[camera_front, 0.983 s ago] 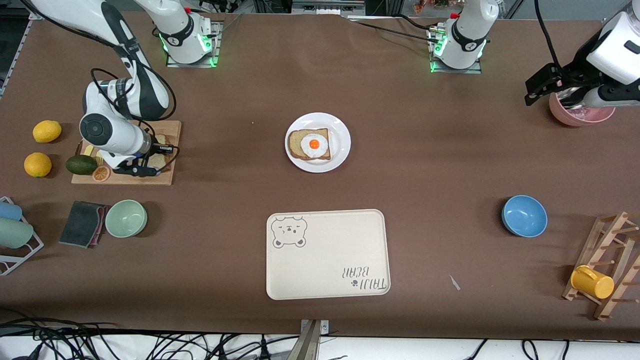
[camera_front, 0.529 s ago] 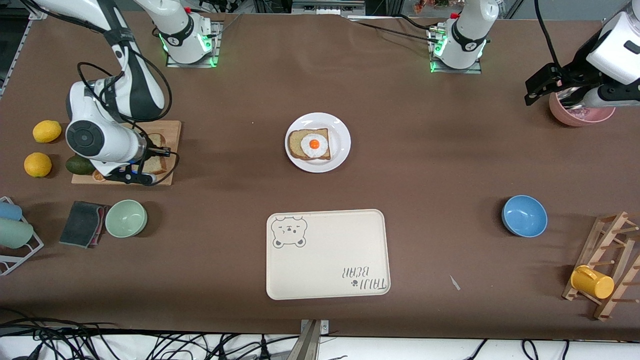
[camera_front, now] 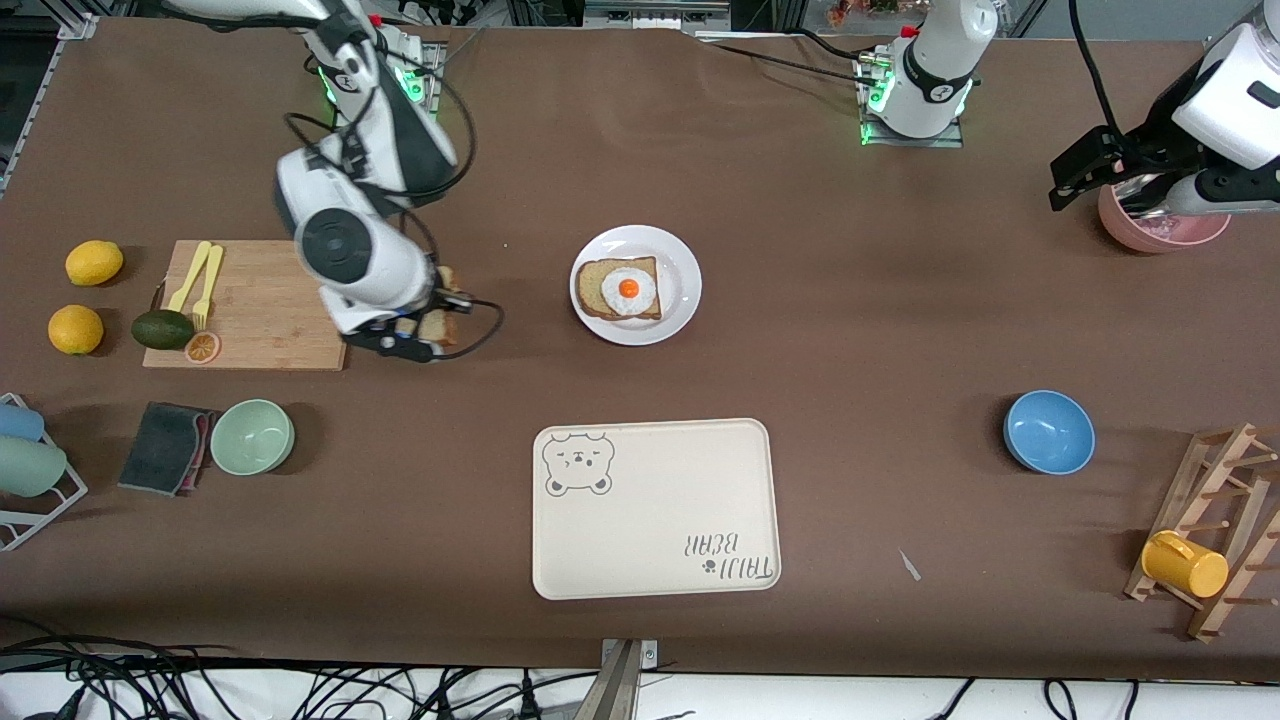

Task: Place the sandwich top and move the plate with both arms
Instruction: 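Carry the bread slice over the white plate and lower onto the egg toast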

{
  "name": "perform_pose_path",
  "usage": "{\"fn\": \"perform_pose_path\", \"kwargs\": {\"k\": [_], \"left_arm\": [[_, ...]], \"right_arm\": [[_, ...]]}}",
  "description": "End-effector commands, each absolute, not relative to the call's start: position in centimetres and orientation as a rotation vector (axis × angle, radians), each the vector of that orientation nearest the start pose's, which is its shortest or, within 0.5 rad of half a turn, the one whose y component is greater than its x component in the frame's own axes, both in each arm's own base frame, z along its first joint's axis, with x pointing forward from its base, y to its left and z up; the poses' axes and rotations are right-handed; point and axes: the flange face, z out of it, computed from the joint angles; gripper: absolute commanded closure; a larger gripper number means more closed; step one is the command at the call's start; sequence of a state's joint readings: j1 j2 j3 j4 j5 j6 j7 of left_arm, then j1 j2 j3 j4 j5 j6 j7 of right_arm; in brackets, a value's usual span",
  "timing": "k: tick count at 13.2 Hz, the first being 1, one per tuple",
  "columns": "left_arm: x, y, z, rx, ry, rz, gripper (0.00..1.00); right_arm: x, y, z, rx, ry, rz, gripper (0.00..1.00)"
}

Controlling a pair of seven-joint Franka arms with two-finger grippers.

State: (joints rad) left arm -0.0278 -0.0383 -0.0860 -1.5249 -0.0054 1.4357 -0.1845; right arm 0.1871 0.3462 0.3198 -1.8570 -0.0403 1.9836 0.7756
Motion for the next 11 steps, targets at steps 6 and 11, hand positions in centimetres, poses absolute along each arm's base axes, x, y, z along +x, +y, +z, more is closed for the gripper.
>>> {"fn": "perform_pose_path", "kwargs": {"k": [6, 11], "left_arm": [[52.4, -6.1, 66.0, -3.106, -0.112, 0.075, 0.00], [52.5, -5.7, 65.7, -3.105, -0.121, 0.087, 0.00]], "right_arm": [[53.1, 45.8, 34.8, -3.050, 0.501, 0.213, 1.00], [50.8, 51.8, 33.1, -3.031, 0.534, 0.235, 1.00]]}}
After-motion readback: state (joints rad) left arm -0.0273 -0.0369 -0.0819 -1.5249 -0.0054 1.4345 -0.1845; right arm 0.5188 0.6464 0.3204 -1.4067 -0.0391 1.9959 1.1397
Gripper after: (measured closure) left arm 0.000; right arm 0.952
